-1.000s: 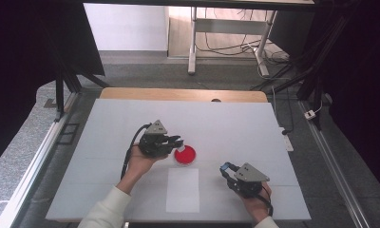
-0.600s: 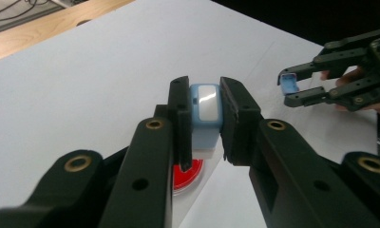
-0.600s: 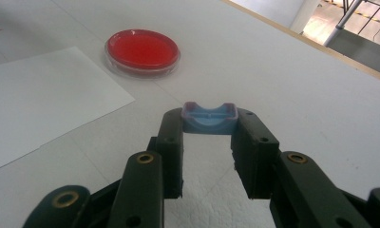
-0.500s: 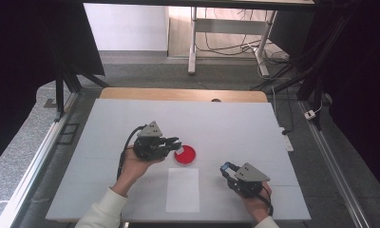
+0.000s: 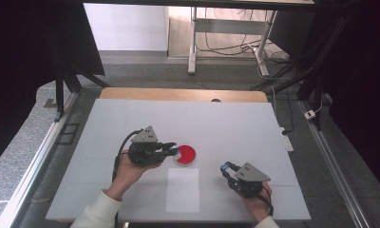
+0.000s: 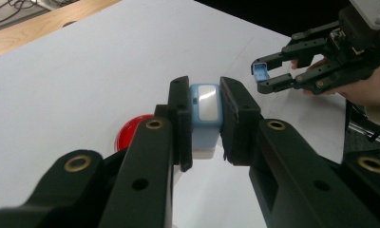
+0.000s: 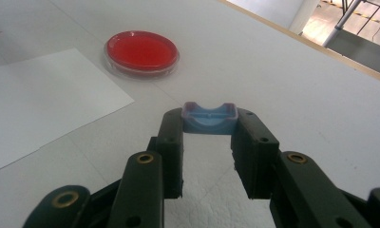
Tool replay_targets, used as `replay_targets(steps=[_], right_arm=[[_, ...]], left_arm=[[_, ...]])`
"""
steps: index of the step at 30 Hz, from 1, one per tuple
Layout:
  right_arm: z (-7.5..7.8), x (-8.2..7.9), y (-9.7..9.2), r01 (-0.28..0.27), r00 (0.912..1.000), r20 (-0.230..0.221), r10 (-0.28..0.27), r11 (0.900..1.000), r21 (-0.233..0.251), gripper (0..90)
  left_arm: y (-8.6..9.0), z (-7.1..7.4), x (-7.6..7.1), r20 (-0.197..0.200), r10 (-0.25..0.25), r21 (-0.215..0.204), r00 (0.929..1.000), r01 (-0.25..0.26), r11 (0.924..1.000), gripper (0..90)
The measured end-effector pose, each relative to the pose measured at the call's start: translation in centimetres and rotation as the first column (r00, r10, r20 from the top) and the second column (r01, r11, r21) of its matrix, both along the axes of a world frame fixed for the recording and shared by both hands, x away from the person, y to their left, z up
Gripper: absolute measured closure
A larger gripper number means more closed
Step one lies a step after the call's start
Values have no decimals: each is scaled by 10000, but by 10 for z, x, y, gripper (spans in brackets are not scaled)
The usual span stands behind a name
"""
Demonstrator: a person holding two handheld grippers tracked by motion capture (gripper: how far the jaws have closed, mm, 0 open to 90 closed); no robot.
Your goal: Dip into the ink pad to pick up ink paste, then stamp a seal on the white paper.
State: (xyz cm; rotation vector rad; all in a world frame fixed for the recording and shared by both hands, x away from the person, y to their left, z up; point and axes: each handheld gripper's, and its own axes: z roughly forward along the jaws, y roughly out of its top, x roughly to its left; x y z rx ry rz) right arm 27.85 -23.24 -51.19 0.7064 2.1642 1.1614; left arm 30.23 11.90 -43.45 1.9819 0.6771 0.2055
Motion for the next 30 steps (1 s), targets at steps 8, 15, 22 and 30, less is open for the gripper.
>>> replay_targets(steps=[8,15,22,30], right_arm=[[0,-1,0,6,10000,1,-6,10000,20,652],[0,-1,1,-21,10000,16,21,10000,23,651],[1,-1,0,-33,10000,5,33,10000,37,652],[1,-1,1,-47,10000,15,47,10000,58,651]], left_arm=[[3,-1,-7,-15,-45,-60,10000,44,10000,754],[-1,-4,-11,-66,-136,13,9999,136,9999,754],[-5,-8,-15,-121,-326,188,9994,329,9993,753],[-6,-13,-21,-199,-432,292,9989,437,9986,753]])
